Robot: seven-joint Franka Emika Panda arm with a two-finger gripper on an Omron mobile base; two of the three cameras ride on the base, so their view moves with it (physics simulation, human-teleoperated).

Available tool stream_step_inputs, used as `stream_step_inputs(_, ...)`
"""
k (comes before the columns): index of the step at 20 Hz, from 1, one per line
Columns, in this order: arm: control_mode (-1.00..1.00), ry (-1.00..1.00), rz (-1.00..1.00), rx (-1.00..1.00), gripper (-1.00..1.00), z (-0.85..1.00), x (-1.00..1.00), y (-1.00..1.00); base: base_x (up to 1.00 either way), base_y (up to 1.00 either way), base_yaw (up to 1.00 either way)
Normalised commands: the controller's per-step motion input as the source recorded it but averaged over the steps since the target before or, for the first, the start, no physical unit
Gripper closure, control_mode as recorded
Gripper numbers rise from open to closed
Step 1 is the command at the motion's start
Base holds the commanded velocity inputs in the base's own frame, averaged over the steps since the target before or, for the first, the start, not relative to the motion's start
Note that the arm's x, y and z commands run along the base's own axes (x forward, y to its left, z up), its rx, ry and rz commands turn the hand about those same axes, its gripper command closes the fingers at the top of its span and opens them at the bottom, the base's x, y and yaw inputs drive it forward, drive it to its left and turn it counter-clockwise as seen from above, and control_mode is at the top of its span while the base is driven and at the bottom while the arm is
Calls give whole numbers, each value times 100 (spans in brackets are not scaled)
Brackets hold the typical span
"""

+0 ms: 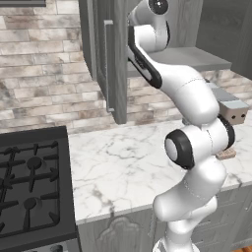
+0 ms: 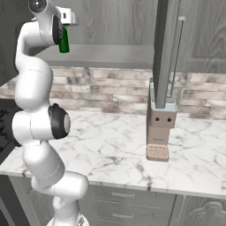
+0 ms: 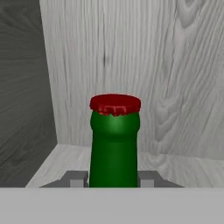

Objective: Open the cabinet directly in front. Then move the beer and the mug to the dining counter with the jar on it.

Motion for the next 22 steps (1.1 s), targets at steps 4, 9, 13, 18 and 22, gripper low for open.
stream_step_inputs(4,-100,-24,0,8,100,0,-100,-39,0,0,0)
stream_step_inputs(9,-100,-30,0,11,100,4,-100,-39,0,0,0)
stream_step_inputs(13,-100,-18,1,8,100,28,-100,-42,0,0,0)
stream_step_inputs(18,-100,-7,1,6,100,32,-100,-45,0,0,0)
stream_step_inputs(22,-100,0,5,2,100,13,-100,-34,0,0,0)
